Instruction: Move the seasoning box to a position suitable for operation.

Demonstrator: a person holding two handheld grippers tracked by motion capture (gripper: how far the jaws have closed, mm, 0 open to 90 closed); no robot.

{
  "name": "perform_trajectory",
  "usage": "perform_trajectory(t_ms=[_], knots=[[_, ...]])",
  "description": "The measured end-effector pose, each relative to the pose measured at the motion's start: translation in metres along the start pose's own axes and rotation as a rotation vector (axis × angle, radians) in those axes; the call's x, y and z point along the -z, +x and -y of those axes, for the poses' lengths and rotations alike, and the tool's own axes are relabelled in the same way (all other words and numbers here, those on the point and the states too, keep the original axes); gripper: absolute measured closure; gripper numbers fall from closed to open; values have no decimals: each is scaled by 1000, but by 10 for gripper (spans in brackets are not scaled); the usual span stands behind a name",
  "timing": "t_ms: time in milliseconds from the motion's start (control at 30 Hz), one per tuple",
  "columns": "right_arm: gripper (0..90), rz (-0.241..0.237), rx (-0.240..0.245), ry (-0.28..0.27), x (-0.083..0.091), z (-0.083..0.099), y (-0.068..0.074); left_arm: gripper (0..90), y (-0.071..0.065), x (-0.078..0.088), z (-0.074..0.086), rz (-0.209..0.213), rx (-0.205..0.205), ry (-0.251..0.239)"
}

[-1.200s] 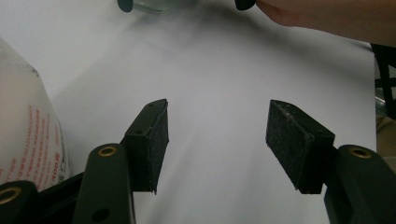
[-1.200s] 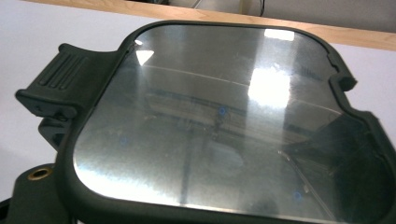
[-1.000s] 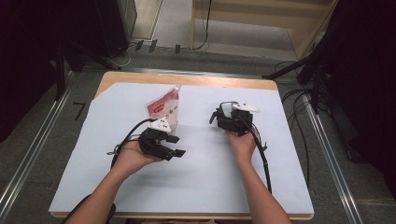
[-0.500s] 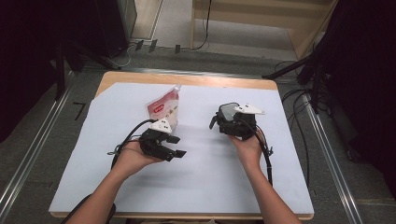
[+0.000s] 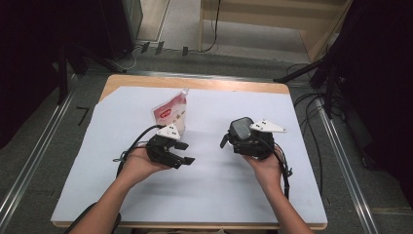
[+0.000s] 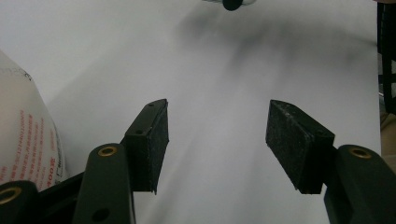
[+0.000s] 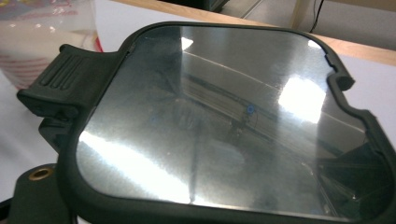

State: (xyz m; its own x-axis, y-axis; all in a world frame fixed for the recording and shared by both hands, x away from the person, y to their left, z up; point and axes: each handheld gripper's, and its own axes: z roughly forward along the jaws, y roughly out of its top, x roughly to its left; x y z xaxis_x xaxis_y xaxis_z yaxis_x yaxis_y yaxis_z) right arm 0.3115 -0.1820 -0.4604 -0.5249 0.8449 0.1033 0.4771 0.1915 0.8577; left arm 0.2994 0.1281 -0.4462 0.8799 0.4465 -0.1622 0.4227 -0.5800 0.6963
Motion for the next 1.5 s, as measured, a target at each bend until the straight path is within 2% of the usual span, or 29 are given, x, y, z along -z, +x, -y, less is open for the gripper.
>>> perform_trajectory(t_ms=[100,233,533,600,633,767,800,833,867,900,1100,1367,1467,1500], knots=[[149,-6,19,-2,8,5,2,405,0,0,0,2,3,-2],[149,-7,15,-6,12,12,5,406,1,-1,0,5,-2,9],[149,-50,8,14,10,24,18,427,4,-2,1,2,3,24],[149,-70,13,20,5,27,23,430,4,-2,1,7,36,22],[149,-74,17,23,4,28,26,434,4,-2,1,7,36,22],[149,-90,31,32,-1,32,32,454,6,-2,1,14,82,21],[149,-99,28,36,-3,33,35,466,8,-3,1,24,103,15],[149,-110,27,42,-7,35,40,512,9,-2,0,28,110,30],[149,-110,27,42,-7,35,40,512,9,-2,1,29,117,19],[149,-118,41,45,-11,38,46,533,7,-2,1,25,115,13],[149,-122,75,54,-24,43,58,567,7,-2,1,25,108,29],[147,-110,120,12,-29,46,63,546,7,-3,1,6,88,49],[143,-106,127,13,-28,48,64,527,7,-3,1,4,79,46],[136,-118,128,20,-29,48,63,515,7,-4,1,-1,69,43]])
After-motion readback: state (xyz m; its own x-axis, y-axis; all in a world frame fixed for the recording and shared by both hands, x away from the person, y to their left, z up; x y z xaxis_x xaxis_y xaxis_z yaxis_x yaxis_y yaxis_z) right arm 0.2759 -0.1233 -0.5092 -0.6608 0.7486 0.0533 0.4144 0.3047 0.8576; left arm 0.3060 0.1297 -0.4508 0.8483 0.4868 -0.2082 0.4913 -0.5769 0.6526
